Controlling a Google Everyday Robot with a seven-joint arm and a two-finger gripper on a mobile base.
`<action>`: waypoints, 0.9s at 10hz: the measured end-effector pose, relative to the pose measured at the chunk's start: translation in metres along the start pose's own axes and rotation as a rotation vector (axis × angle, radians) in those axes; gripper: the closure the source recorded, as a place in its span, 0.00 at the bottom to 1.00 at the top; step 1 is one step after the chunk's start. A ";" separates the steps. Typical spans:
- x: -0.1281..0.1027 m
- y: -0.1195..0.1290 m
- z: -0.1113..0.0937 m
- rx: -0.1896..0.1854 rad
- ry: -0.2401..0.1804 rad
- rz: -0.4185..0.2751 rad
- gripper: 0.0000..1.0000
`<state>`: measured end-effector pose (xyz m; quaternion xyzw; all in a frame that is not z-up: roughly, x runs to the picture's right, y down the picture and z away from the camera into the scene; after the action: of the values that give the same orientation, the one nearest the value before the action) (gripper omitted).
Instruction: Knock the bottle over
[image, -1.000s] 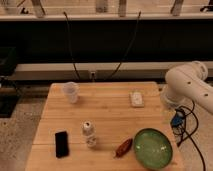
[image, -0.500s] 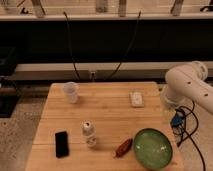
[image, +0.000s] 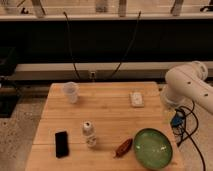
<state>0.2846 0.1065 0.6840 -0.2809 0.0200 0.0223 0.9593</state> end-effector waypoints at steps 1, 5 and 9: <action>0.000 0.000 0.000 0.000 0.000 0.000 0.20; -0.018 0.002 0.003 0.003 0.015 -0.031 0.20; -0.042 0.003 0.007 0.009 0.035 -0.079 0.20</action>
<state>0.2428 0.1112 0.6907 -0.2775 0.0257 -0.0204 0.9602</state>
